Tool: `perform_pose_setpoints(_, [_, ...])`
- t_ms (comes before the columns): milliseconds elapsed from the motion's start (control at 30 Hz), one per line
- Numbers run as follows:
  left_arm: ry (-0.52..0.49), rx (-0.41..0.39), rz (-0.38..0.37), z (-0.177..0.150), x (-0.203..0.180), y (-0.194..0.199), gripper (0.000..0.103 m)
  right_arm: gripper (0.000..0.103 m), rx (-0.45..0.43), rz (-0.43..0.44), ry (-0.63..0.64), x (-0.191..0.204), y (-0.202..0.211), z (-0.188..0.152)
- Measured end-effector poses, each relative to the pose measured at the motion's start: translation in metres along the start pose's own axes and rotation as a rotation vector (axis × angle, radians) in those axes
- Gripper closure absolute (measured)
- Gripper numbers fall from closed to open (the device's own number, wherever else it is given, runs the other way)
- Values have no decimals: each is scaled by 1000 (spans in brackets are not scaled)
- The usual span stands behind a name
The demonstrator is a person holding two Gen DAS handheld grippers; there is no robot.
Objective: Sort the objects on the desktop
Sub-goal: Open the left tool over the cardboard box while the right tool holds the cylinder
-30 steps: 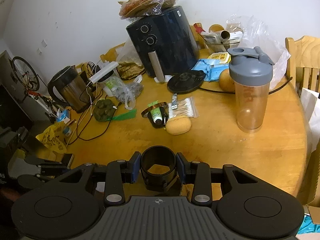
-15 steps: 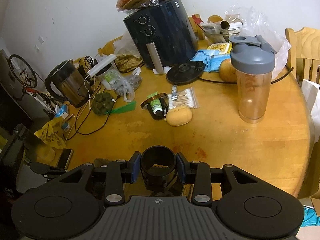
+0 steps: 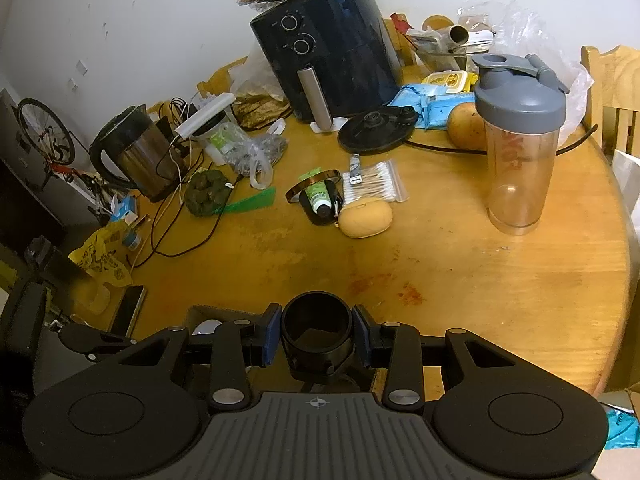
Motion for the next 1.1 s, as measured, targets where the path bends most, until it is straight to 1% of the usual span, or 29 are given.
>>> perform_pose_setpoints(67, [25, -9, 6, 1, 1, 4, 67, 62, 3, 1, 2, 1, -2, 0])
perform_pose_setpoints(100, [42, -16, 11, 2, 2, 7, 62, 62, 6, 1, 3, 1, -3, 0])
perform_pose_setpoints(167, [73, -37, 20, 5, 5, 11, 56, 62, 12, 1, 5, 2, -5, 0])
perform_pose_setpoints(200, [90, -48, 26, 6, 7, 14, 55, 62, 15, 2, 6, 2, -6, -1])
perform_pose_setpoints(433, [187, -98, 38, 17, 18, 26, 53, 62, 41, 5, 26, 7, -14, -4])
perform_pose_setpoints(500, [224, -111, 43, 19, 23, 29, 50, 62, 48, 8, 39, 10, -17, -5])
perform_pose_setpoints(567, [255, -123, 48, 19, 26, 31, 50, 62, 56, 15, 55, 15, -20, -6])
perform_pose_setpoints(800, [302, -122, 73, 13, 32, 35, 50, 62, 89, 34, 128, 34, -34, -9])
perform_pose_setpoints(1100, [369, -121, 102, 0, 41, 43, 49, 62, 119, 51, 263, 61, -55, -11])
Point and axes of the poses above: each gripper's, at about its wrist camera, not at the fingertips, and y roughly against the way its jaws point, x to its left, z to its top, the point moved 4 cm from there along -y, roughly the way its jaws point, and after that the axes turned 5 degrees about -y, right-handed, at the moved point
